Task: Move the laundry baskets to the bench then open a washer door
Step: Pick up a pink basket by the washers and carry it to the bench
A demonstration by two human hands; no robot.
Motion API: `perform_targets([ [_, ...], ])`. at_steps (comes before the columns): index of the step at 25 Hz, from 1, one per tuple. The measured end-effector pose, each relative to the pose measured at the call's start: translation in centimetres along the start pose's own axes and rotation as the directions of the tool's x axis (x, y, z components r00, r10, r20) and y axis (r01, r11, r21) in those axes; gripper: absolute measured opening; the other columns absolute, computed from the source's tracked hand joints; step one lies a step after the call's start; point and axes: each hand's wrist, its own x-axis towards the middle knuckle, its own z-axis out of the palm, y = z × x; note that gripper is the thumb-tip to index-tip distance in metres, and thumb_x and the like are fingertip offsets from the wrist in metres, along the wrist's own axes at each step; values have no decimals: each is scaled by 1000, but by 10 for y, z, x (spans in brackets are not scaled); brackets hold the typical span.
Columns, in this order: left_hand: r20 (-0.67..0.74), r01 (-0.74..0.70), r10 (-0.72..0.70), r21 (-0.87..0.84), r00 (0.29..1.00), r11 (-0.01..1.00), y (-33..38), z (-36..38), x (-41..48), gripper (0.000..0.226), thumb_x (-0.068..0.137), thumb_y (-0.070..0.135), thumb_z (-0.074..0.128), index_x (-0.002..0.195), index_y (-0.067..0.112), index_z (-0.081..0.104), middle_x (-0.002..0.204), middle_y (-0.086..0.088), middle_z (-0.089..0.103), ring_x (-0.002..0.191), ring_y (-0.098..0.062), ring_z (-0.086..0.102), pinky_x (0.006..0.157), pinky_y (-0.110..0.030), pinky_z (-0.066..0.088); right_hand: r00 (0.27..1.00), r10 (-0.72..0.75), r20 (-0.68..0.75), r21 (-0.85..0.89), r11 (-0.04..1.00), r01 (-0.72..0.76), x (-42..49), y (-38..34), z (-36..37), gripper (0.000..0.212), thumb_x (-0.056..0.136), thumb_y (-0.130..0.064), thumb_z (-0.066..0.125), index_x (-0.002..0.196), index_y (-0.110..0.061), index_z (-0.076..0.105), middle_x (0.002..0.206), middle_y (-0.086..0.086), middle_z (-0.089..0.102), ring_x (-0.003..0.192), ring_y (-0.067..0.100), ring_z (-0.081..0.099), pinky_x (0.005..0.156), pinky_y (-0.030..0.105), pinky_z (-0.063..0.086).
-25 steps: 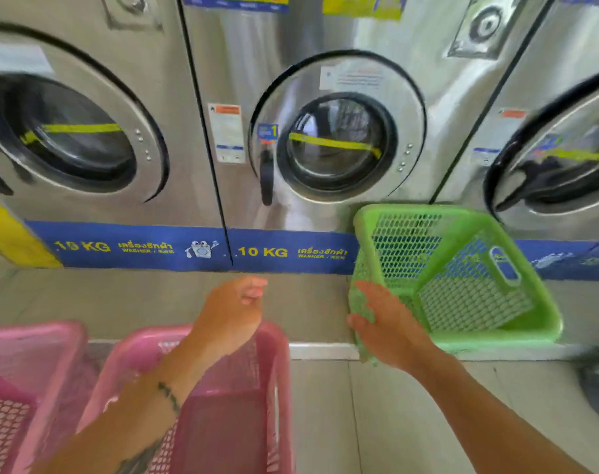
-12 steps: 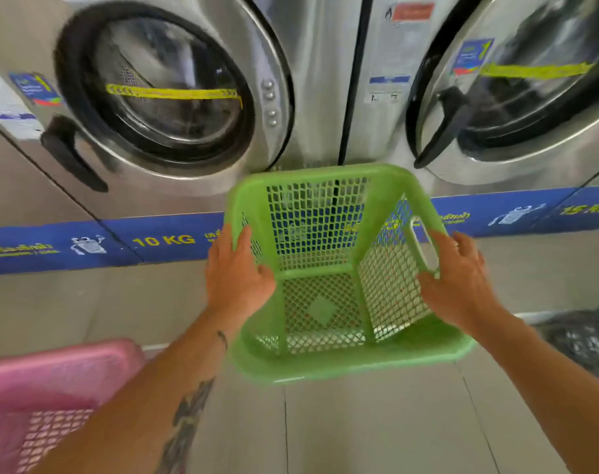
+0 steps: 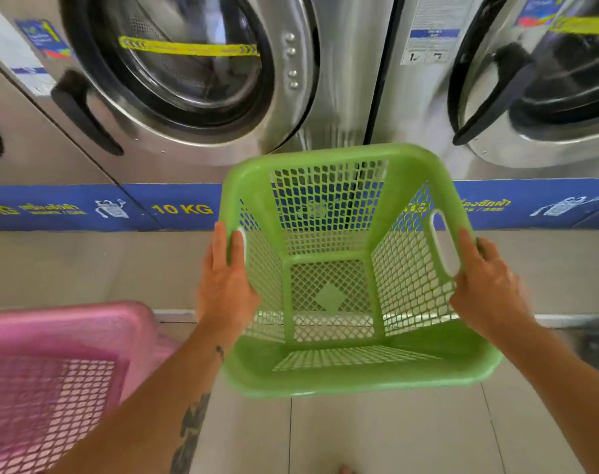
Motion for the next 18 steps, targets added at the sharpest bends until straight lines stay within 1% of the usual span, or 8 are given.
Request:
perform_targets([
  [3, -24, -9, 8, -43, 1000, 999, -19, -3, -20, 88, 65, -4, 55, 149, 12, 31, 163, -11, 7, 141, -36, 30, 113, -40, 34, 999, 39, 8, 6, 999, -39, -33, -7, 8, 81, 77, 1, 56, 149, -23, 26, 132, 17, 43, 89, 50, 60, 72, 52, 48],
  [5, -50, -48, 44, -79, 998, 996, -33, -4, -38, 89, 65, -6, 53, 149, 12, 32, 163, -9, 9, 140, -35, 33, 112, -40, 35, 999, 48, 2, 50, 998, -48, -66, -10, 13, 81, 77, 2, 56, 149, -21, 27, 134, 16, 42, 91, 50, 60, 73, 53, 48],
  [9, -104, -48, 32, -157, 994, 986, -63, -7, -104, 87, 65, -11, 58, 147, 11, 39, 161, -8, 20, 137, -32, 40, 108, -37, 37, 999, 32, -3, 141, 989, -32, -144, -6, 23, 82, 75, 3, 56, 150, -18, 31, 139, 16, 42, 100, 47, 58, 82, 55, 52],
  [10, -116, -41, 23, -162, 993, 986, -70, -9, -122, 87, 63, -12, 59, 146, 10, 41, 160, -9, 23, 137, -32, 41, 108, -34, 35, 999, 41, -3, 146, 988, -40, -160, -6, 24, 83, 75, 3, 57, 150, -20, 32, 141, 15, 42, 105, 46, 57, 85, 56, 51],
  [12, -112, -22, 3, -175, 994, 984, -83, -12, -156, 85, 63, -12, 60, 144, 6, 42, 159, -11, 26, 139, -30, 37, 112, -25, 24, 998, 61, 4, 161, 985, -61, -191, -11, 25, 84, 74, 4, 56, 150, -22, 33, 144, 13, 41, 111, 45, 55, 89, 56, 50],
  [14, -71, 2, -16, -194, 997, 981, -90, -15, -177, 83, 68, -11, 58, 146, 6, 38, 160, -9, 23, 144, -27, 28, 113, -18, 13, 995, 91, 29, 156, 983, -94, -212, -17, 27, 87, 74, 6, 54, 150, -28, 30, 142, 11, 43, 109, 43, 55, 88, 56, 51],
  [16, -20, 46, -52, -214, 998, 976, -95, -15, -193, 81, 75, -8, 56, 150, 9, 31, 163, -4, 16, 147, -24, 20, 112, -19, 10, 991, 113, 72, 122, 985, -121, -229, -20, 35, 92, 75, 6, 53, 151, -37, 24, 139, 9, 44, 104, 41, 58, 82, 57, 54],
  [18, 17, 48, -45, -202, 999, 978, -102, -8, -206, 80, 79, -7, 55, 152, 11, 27, 164, -3, 9, 148, -24, 17, 112, -23, 11, 984, 134, 116, 98, 984, -146, -244, -22, 47, 90, 75, 4, 54, 151, -35, 23, 138, 9, 45, 101, 39, 59, 77, 55, 55],
])
